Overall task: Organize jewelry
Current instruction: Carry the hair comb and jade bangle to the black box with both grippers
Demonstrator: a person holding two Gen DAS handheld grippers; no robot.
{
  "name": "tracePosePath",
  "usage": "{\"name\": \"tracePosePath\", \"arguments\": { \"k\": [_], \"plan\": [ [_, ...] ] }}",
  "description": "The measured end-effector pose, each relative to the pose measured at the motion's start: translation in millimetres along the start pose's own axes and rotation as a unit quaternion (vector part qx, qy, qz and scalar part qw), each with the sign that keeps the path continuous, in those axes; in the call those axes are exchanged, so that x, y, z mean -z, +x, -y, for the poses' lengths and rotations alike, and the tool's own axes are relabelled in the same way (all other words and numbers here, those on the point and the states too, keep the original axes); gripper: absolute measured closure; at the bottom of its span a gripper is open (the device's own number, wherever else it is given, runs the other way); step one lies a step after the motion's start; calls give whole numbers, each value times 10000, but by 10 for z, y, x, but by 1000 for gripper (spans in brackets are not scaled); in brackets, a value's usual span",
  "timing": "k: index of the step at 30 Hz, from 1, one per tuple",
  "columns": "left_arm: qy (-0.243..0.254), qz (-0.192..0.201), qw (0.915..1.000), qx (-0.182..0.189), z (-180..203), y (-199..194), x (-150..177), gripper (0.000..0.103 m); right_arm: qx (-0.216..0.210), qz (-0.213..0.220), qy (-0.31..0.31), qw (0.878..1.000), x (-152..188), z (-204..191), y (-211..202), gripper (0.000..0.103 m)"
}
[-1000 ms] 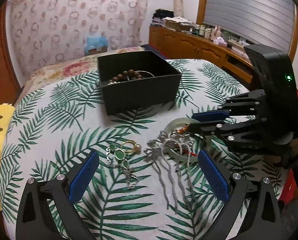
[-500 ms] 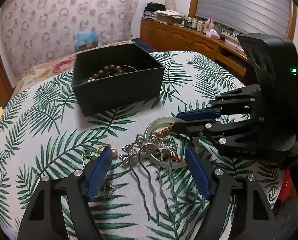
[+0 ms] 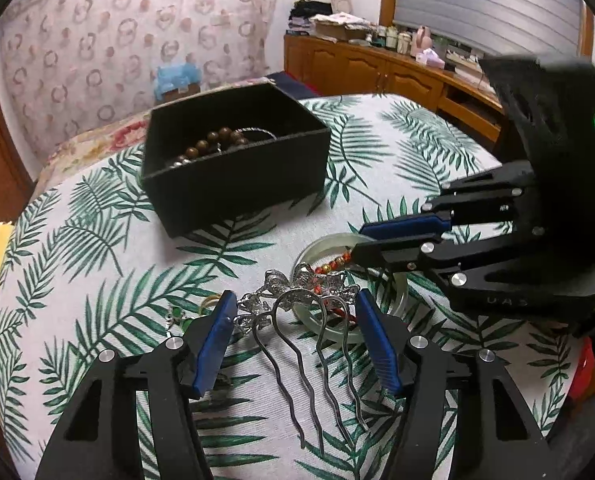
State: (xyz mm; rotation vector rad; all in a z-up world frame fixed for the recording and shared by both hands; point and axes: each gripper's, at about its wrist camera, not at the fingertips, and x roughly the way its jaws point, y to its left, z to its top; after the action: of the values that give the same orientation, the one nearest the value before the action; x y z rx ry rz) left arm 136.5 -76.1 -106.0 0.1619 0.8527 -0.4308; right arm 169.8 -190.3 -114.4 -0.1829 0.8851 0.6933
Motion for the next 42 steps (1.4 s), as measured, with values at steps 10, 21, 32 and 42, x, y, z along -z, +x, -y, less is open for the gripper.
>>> {"name": "tracePosePath", "arguments": {
  "k": [10,21,32,42],
  "plan": [
    [-299,446,9985,-49,-223,-279,-107,44,168,147,-80,9997,-21,13,-83,94],
    [-396,798,9960,-54,-354,-382,-306,44,343,554,-171,9977,-157,53,-385,94],
    [-370,1078,9935,7,-486,-378,-759,44,429,945,-181,9944,-509,276,-566,94],
    [-405,1125,9928,73,-660,-46,-1237,44,574,1128,-28,9920,-784,640,-598,94]
  ]
}}
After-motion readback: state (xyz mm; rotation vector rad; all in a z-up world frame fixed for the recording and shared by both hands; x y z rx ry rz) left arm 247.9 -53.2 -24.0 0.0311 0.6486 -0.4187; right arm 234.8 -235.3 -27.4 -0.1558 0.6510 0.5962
